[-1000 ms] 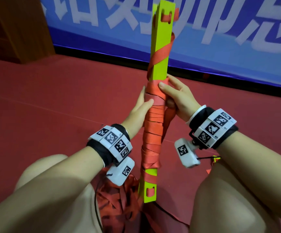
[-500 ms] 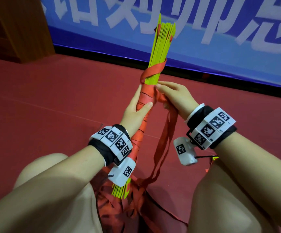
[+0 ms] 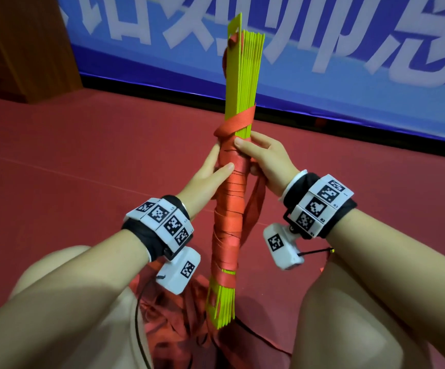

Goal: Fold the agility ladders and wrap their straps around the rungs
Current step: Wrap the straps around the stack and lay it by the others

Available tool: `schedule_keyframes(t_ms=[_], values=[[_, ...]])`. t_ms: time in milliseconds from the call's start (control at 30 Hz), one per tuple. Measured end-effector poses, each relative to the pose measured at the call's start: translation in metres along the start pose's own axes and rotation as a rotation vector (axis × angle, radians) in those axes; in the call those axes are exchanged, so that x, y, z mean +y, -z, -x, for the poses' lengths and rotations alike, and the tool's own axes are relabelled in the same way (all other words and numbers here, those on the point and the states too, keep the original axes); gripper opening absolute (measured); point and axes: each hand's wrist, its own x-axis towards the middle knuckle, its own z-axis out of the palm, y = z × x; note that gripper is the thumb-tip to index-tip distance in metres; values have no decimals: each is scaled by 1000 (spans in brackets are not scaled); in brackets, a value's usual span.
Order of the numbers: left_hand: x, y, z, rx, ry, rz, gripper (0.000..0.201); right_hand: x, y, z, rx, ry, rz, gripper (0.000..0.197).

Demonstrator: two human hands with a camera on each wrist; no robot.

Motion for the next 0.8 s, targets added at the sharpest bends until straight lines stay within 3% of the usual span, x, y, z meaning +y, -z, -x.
schedule_keyframes(t_ms=[133,333,467,533,600,667,800], values=[[2,0,3,-29,-18,56,60,-4,1,2,-68,-6,-55,12],[4,2,3,142,-124,56,68,-11,6,-2,-114,-82,-140,8],[-1,3,1,273,-124,-134,71,-11,0,-1,23,-7,-13,55],[-3,2,0,327,-111,-207,69,-8,-5,1,43,5,46,67],[-2,-1,1,338,-128,-312,66,-6,-8,1,83,21,85,63],[-3,-4,2,317,-145,-393,66,-6,-9,1,135,67,113,45],[-5,-5,1,239,-160,-298,65,-8,-7,-2,158,121,45,28]])
